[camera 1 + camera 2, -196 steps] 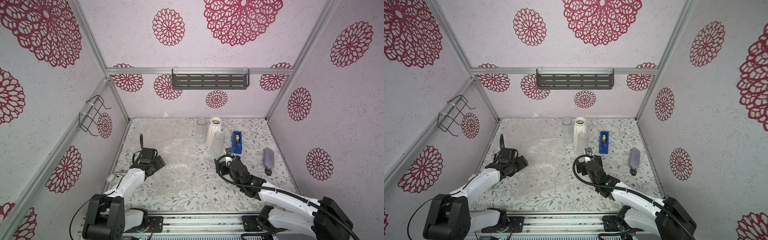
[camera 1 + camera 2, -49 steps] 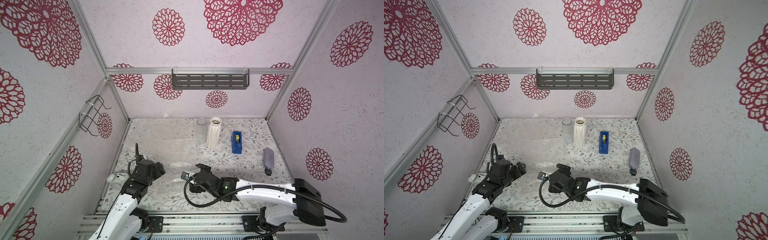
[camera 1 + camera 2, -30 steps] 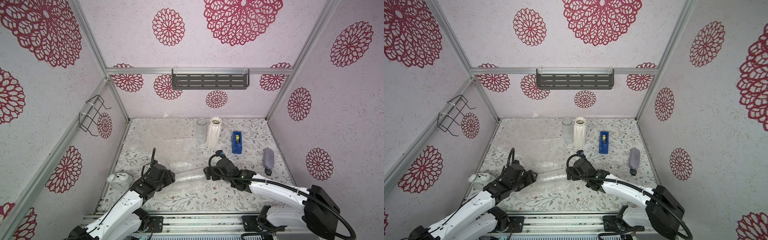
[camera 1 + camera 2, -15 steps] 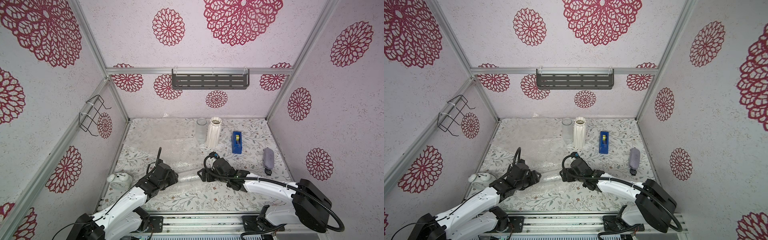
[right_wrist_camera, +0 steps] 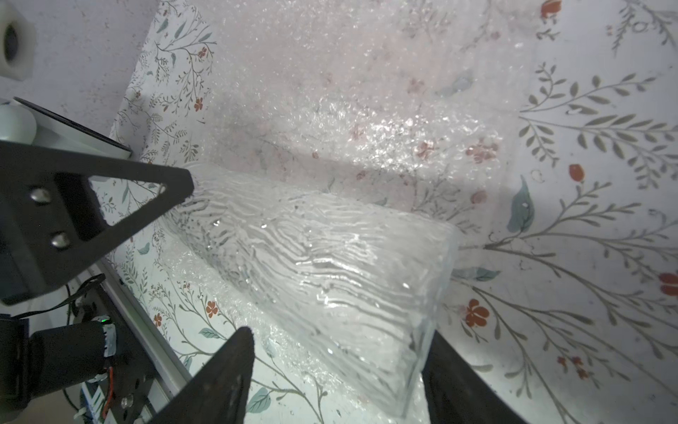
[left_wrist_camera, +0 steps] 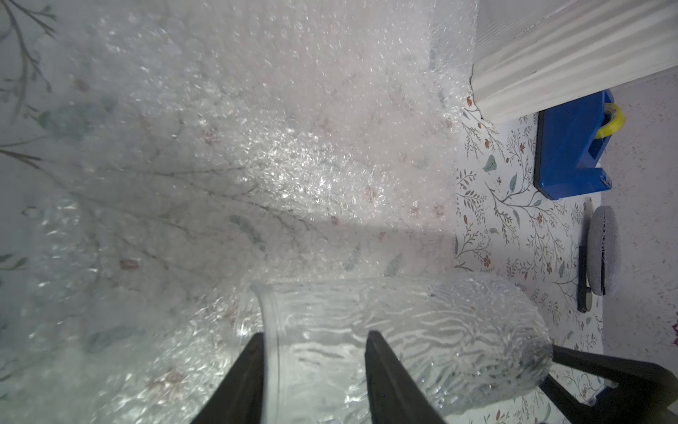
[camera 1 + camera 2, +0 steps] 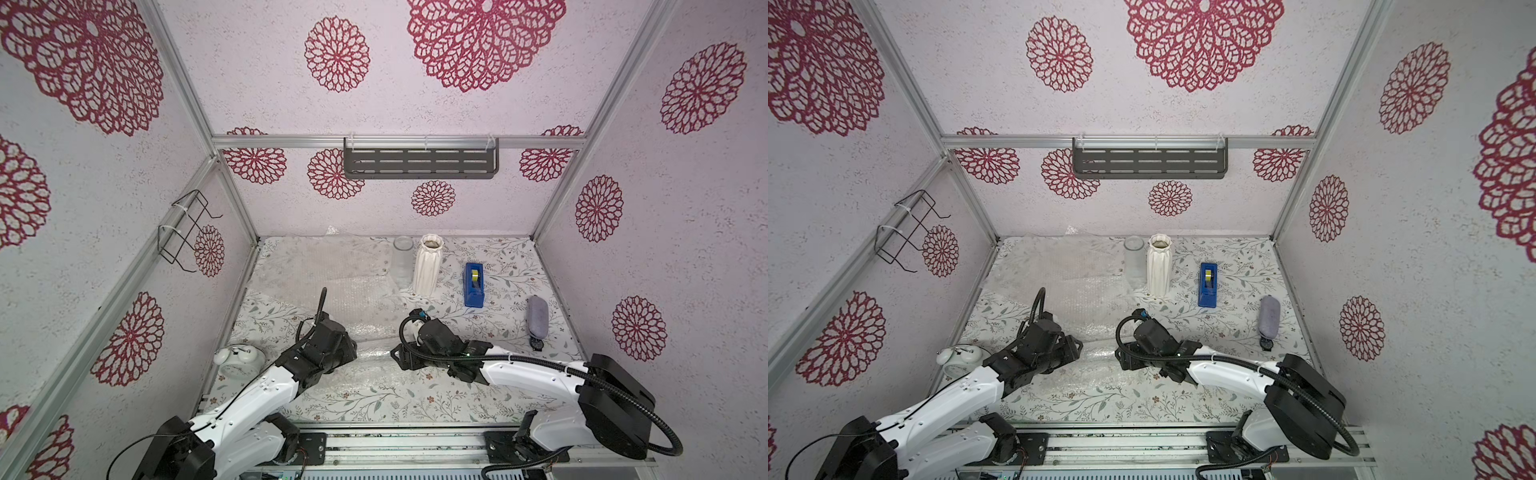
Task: Wrap vases in bubble wrap
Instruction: Adjust the vase with the bubble wrap.
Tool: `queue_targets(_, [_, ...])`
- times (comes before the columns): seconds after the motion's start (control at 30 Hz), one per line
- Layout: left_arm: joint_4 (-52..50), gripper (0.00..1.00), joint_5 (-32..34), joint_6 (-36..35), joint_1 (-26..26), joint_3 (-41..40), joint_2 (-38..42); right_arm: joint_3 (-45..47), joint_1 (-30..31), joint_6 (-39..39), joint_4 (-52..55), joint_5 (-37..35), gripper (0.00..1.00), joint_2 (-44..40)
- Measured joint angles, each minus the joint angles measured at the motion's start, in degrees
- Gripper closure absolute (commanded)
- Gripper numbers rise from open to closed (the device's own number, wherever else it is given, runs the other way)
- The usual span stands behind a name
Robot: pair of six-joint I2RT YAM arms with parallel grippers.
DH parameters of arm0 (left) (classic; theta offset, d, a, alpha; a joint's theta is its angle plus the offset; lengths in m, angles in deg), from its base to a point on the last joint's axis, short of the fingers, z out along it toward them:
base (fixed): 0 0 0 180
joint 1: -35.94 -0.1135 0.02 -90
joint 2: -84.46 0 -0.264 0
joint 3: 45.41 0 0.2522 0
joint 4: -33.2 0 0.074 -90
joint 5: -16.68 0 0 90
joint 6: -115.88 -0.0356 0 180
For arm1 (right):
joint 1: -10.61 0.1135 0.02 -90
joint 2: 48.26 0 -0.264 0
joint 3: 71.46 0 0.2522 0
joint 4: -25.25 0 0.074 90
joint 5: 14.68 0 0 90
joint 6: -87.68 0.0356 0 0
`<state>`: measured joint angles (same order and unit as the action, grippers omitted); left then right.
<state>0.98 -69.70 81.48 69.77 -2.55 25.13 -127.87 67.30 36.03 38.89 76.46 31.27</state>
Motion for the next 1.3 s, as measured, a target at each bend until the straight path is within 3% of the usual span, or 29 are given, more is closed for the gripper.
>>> queue_targets(0.3, [-4.07, 0.43, 4.98, -0.55, 0.0, 0.22, 8.31, -4.13, 2.01, -2.64, 0.15, -2.27, 0.27, 1.44])
queue_targets(0.5, [-3.98, 0.4, 6.23, -0.46, 0.0, -0.98, 5.77, -4.66, 2.62, -2.89, -1.42, -2.54, 0.25, 5.6])
queue_targets(0.77, [-4.0, 0.14, 9.05, 1.49, 0.11, -1.88, 3.58, -5.95, 3.39, -3.5, -2.64, -5.4, 0.09, 6.32])
queue_targets(1.07, [-8.13, 0.1, 13.46, 1.44, -0.79, -1.46, 8.94, -3.04, 5.29, -9.11, 1.9, -16.39, 0.17, -0.79])
queue_targets(1.3, [-10.6, 0.11, 13.0, 0.04, -4.52, -1.44, 12.98, 0.96, 16.09, -18.91, 4.92, -24.33, 0.27, -6.71])
